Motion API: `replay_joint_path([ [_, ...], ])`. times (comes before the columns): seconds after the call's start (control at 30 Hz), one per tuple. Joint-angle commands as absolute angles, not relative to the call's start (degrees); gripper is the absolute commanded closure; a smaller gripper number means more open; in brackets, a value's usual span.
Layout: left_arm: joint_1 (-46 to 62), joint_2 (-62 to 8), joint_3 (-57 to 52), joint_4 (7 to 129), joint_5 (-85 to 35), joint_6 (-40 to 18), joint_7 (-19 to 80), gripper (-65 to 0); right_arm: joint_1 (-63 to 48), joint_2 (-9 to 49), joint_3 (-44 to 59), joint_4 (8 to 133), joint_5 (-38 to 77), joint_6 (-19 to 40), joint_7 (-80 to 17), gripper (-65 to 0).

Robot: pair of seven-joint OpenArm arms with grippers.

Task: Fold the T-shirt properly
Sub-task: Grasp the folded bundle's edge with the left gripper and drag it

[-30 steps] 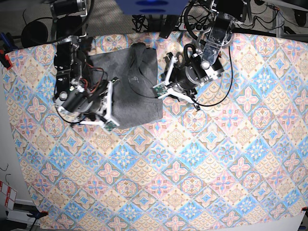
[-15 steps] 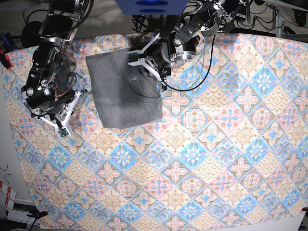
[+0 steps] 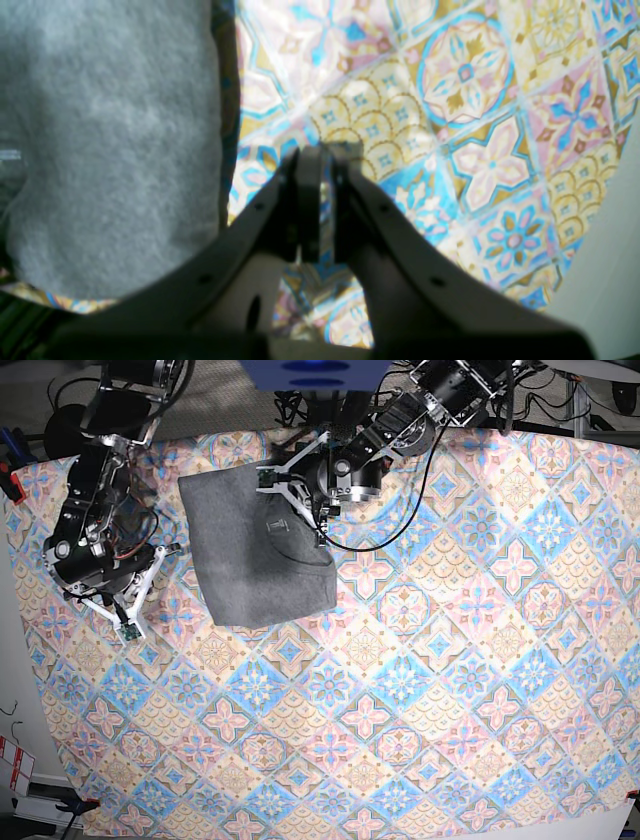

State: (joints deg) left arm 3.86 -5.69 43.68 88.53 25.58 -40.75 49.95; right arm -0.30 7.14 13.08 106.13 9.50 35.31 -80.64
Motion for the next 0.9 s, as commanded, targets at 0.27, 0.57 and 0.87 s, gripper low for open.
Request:
replay_joint_path([
  [0.27,-2.07,-2.59,37.85,80.75,25.8,-40.0,49.19,-10.2,0.48,7.78,13.23,107.03,9.98,35.3,-80.0,-3.2],
  [0.57,-2.68,2.07,29.41,73.8,26.42,-40.0,39.25,-10.6,-2.15,8.66,12.7,107.03,9.89,35.3,-80.0,-3.2],
  [0.87,-6.02,3.12,22.2,68.97,25.89,-36.97,33.1,-10.6,-4.97,11.38,12.97,107.03,9.89,35.3,-80.0,-3.2],
])
